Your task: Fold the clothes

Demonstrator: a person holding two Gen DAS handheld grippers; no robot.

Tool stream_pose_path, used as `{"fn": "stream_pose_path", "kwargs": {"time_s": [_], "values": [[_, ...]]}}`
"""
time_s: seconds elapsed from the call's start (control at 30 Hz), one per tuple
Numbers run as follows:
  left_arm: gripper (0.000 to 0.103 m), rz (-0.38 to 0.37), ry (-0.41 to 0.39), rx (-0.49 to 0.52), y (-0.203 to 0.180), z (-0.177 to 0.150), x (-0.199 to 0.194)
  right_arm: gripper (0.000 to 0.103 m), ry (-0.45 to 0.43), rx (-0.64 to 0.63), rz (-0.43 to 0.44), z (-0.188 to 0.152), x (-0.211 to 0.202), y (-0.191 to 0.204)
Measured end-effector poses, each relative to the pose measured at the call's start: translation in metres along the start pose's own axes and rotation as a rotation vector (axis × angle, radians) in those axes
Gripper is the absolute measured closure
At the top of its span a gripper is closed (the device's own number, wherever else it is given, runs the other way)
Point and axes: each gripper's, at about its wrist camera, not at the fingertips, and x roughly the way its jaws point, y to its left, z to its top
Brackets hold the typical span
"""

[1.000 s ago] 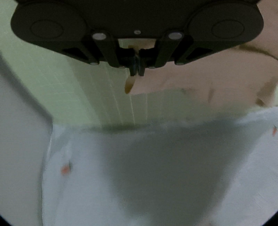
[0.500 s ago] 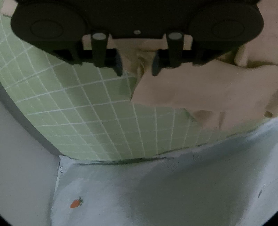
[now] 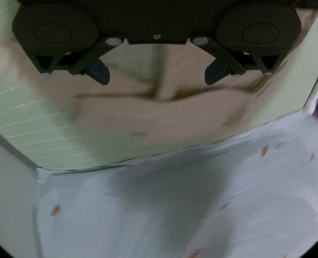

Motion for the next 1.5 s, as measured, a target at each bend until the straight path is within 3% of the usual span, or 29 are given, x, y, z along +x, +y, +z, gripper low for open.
{"fn": "stream_pose_path", "kwargs": {"time_s": [0.17, 0.4, 0.5, 0.63, 0.7, 0.77, 0.83, 0.97, 1.03, 1.27, 1.5], "values": [[0.0, -0.027, -0.045, 0.05, 0.039, 0.008, -0.012, 0.0, 0.075, -0.019, 0.064, -0.022, -0.009, 0.062], [0.0, -0.068, -0.127, 0.172, 0.119, 0.042, -0.033, 0.002, 0.088, 0.041, 0.043, -0.04, -0.002, 0.158], [0.0, -0.075, -0.161, 0.216, 0.153, 0.059, -0.036, 0.009, 0.079, 0.047, 0.065, -0.053, 0.008, 0.206], [0.0, -0.048, -0.187, 0.28, 0.194, 0.081, -0.034, 0.027, 0.101, 0.049, 0.1, -0.073, 0.022, 0.268], [0.0, -0.046, -0.177, 0.275, 0.211, 0.088, -0.034, 0.042, 0.123, 0.034, 0.11, -0.079, 0.024, 0.286], [0.0, -0.068, -0.159, 0.255, 0.223, 0.094, -0.03, 0.046, 0.145, 0.02, 0.119, -0.085, 0.027, 0.304], [0.0, -0.093, -0.143, 0.25, 0.23, 0.099, -0.026, 0.049, 0.167, -0.012, 0.102, -0.088, 0.029, 0.313], [0.0, -0.118, -0.125, 0.293, 0.23, 0.102, -0.016, 0.09, 0.2, -0.014, 0.082, -0.095, 0.03, 0.316], [0.0, -0.133, -0.124, 0.307, 0.228, 0.101, -0.016, 0.099, 0.214, -0.005, 0.075, -0.099, 0.031, 0.316], [0.0, -0.177, -0.125, 0.331, 0.205, 0.094, -0.017, 0.1, 0.12, 0.064, 0.125, -0.09, 0.005, 0.29], [0.0, -0.24, -0.103, 0.371, 0.144, 0.075, -0.019, 0.1, 0.104, 0.094, 0.092, -0.079, -0.019, 0.236]]}}
